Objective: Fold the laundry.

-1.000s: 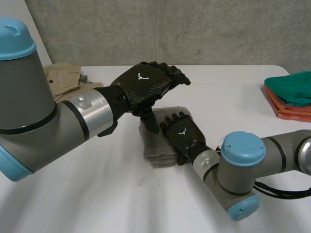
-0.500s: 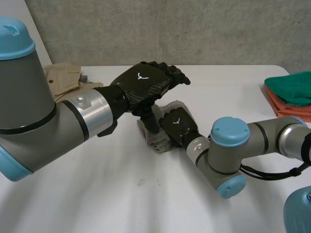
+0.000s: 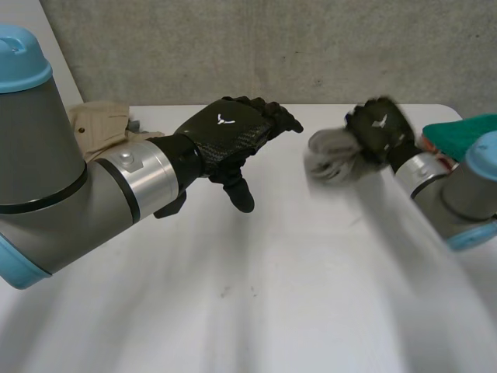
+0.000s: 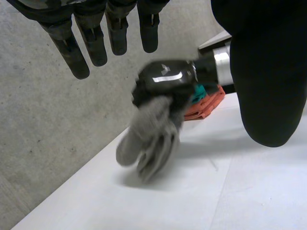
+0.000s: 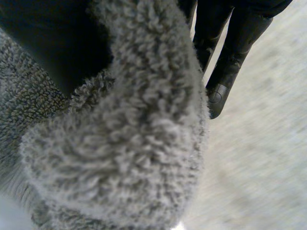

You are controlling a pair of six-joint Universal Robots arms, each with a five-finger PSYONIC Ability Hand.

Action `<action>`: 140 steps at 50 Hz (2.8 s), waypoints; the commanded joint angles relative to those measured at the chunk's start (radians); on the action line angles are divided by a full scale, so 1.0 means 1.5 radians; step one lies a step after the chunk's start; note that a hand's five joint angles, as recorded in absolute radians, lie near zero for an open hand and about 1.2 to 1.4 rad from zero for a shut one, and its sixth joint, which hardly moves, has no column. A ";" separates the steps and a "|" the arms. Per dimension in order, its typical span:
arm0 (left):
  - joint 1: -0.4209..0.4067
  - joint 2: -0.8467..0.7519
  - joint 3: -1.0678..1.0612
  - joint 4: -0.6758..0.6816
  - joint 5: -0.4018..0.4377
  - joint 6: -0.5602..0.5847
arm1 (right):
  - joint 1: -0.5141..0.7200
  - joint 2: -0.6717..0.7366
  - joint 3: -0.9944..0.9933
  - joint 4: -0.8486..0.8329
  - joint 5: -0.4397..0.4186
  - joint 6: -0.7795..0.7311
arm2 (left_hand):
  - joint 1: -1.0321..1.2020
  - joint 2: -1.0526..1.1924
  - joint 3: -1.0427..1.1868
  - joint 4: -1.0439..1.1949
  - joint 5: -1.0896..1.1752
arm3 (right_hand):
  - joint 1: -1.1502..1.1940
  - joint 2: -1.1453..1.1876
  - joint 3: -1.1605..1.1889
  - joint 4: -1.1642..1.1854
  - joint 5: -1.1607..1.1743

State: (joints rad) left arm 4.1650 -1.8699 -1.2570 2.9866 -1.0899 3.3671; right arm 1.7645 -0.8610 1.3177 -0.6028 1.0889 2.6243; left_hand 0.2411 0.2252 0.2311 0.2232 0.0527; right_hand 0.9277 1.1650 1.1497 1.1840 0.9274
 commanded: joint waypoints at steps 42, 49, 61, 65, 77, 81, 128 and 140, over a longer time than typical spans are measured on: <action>-0.002 -0.007 -0.011 0.003 -0.014 0.000 | -0.403 0.245 -0.214 -0.221 -0.253 0.249 | 0.032 0.043 0.039 0.044 0.042 | 0.312 0.154 0.164 0.142 0.196; -0.003 -0.007 -0.011 0.006 -0.014 0.000 | -0.406 0.189 -0.191 -0.146 -0.250 0.246 | 0.032 0.043 0.039 0.044 0.042 | -0.502 -0.660 -0.650 -0.673 -0.618; -0.002 0.002 -0.014 0.007 -0.014 -0.001 | -0.477 0.041 -0.195 0.122 -0.202 0.182 | 0.031 0.041 0.037 0.043 0.040 | -0.502 -0.660 -0.650 -0.673 -0.618; -0.002 0.006 -0.012 0.008 -0.014 -0.005 | -0.521 -0.019 -0.189 0.205 -0.194 0.071 | 0.029 0.039 0.035 0.041 0.038 | -0.502 -0.660 -0.650 -0.673 -0.618; 0.020 0.048 -0.009 0.098 -0.076 -0.052 | -0.429 -0.129 -0.203 0.188 0.070 -0.196 | 0.015 0.025 0.022 0.027 0.024 | -0.502 -0.660 -0.650 -0.673 -0.618; 0.055 0.051 -0.002 0.179 -0.187 -0.058 | -0.321 -0.185 -0.138 0.148 0.070 -0.102 | 0.009 0.020 0.016 0.021 0.018 | -0.502 -0.660 -0.650 -0.673 -0.618; 0.401 -0.639 0.466 0.230 -0.105 0.224 | 0.027 -0.279 0.345 0.096 0.072 -0.078 | 0.770 0.781 0.777 0.782 0.779 | -0.502 -0.660 -0.650 -0.673 -0.618; 0.344 -0.471 0.251 0.385 -0.156 0.281 | 0.017 -0.280 0.346 0.096 0.076 -0.076 | 0.770 0.781 0.777 0.782 0.779 | -0.502 -0.660 -0.650 -0.673 -0.618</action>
State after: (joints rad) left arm 4.7305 -2.7643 -0.6567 3.4146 -1.3055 3.7778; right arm 1.7952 -1.2796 1.8366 -0.4586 1.1993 2.5092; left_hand 1.1374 1.1937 1.1874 1.1963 0.9655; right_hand 0.2034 0.2214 0.2152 0.2347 0.0578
